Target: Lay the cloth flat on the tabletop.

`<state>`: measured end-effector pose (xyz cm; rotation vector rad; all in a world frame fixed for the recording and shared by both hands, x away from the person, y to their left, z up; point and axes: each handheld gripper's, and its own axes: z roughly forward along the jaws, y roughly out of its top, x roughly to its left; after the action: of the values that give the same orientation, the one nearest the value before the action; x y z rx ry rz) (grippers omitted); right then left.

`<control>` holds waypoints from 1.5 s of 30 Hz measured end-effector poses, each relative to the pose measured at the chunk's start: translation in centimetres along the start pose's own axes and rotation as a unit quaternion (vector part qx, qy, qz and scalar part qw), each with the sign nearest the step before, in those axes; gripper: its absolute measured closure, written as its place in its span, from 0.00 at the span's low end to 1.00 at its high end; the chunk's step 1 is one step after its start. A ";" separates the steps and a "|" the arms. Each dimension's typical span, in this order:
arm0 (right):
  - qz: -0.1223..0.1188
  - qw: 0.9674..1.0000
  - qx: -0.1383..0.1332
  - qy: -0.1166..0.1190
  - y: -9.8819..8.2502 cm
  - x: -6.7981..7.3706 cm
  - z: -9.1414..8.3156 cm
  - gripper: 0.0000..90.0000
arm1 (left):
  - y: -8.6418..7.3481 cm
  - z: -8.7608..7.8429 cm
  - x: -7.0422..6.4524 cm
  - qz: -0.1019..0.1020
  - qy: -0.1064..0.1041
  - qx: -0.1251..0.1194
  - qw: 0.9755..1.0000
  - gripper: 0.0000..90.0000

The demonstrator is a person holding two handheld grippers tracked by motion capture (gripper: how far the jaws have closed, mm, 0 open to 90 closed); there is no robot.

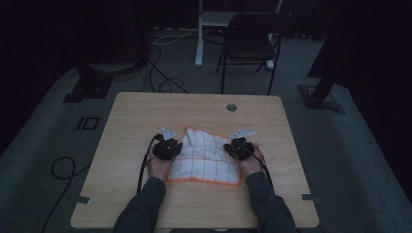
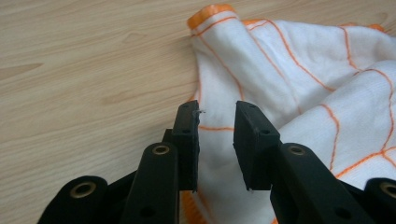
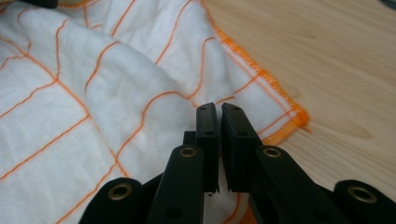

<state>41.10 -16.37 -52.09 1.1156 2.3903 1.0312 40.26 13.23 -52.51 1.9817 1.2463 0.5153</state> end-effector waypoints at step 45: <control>0.074 0.991 0.011 -0.114 0.5 -3.3 2.8 0.95 | 1.3 3.2 1.5 -0.001 0.031 0.036 0.999 0.91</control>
<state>45.05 -17.29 -53.77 1.3588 2.1705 0.8695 43.86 13.03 -53.68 2.0378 1.3208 0.5424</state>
